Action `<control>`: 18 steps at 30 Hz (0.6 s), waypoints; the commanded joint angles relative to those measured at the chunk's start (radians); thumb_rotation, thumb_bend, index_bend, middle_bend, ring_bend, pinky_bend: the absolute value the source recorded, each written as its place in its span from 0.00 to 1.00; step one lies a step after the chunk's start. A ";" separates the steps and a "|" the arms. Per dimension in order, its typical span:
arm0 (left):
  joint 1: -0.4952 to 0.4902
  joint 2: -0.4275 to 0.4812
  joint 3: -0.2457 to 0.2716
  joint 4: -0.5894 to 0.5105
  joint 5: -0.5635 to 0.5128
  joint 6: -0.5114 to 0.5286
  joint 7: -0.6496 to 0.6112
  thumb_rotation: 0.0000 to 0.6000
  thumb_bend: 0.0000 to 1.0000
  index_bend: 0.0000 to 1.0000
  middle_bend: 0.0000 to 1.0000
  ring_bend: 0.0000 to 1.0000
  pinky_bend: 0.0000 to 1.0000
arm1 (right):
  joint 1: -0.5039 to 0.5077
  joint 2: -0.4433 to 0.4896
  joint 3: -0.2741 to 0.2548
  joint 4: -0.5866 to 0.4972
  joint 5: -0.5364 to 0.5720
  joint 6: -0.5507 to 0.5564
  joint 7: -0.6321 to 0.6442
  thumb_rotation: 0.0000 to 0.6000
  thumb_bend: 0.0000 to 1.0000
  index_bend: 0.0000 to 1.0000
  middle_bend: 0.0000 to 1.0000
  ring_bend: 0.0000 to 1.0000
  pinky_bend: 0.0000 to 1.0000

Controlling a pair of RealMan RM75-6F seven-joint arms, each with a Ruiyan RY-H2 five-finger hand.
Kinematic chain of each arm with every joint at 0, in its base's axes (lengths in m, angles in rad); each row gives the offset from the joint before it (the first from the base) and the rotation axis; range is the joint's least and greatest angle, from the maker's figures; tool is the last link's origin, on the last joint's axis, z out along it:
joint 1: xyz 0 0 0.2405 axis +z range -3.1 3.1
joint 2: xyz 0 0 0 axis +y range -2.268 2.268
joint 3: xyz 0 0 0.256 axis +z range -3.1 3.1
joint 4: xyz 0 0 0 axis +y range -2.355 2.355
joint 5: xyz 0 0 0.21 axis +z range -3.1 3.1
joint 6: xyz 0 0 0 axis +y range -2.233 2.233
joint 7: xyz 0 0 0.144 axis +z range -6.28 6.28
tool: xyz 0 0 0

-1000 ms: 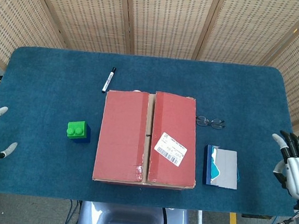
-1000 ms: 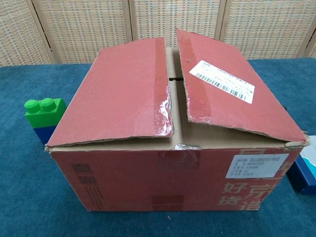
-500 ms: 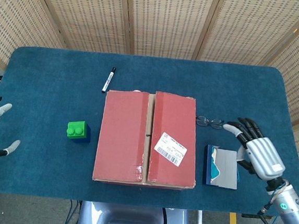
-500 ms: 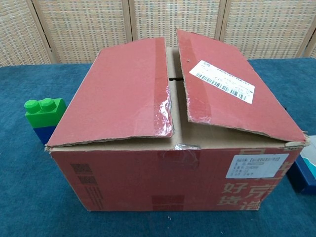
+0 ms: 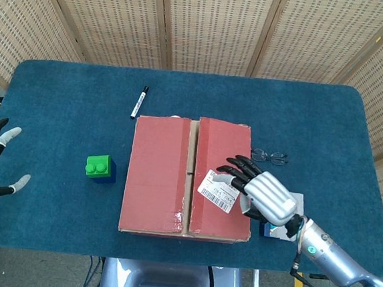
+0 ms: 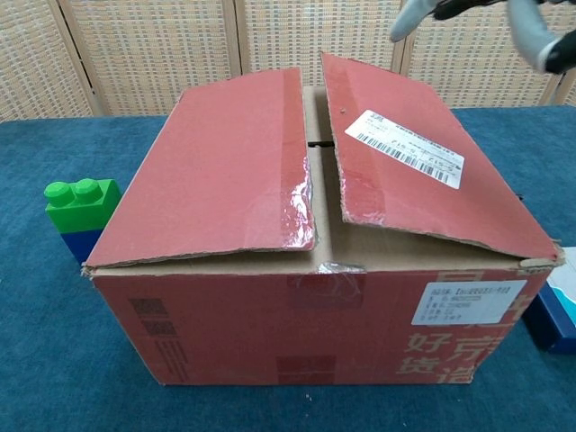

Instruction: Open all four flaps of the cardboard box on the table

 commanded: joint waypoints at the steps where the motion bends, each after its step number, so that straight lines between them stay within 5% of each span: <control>1: -0.002 0.003 -0.001 -0.001 -0.003 -0.002 0.000 0.83 0.25 0.11 0.00 0.00 0.00 | 0.043 -0.037 0.006 -0.013 0.018 -0.045 -0.036 1.00 1.00 0.21 0.17 0.00 0.00; 18: -0.026 0.014 -0.010 0.019 -0.070 -0.053 -0.013 0.83 0.25 0.11 0.00 0.00 0.00 | 0.146 -0.145 0.014 0.024 0.126 -0.142 -0.170 1.00 1.00 0.24 0.19 0.00 0.00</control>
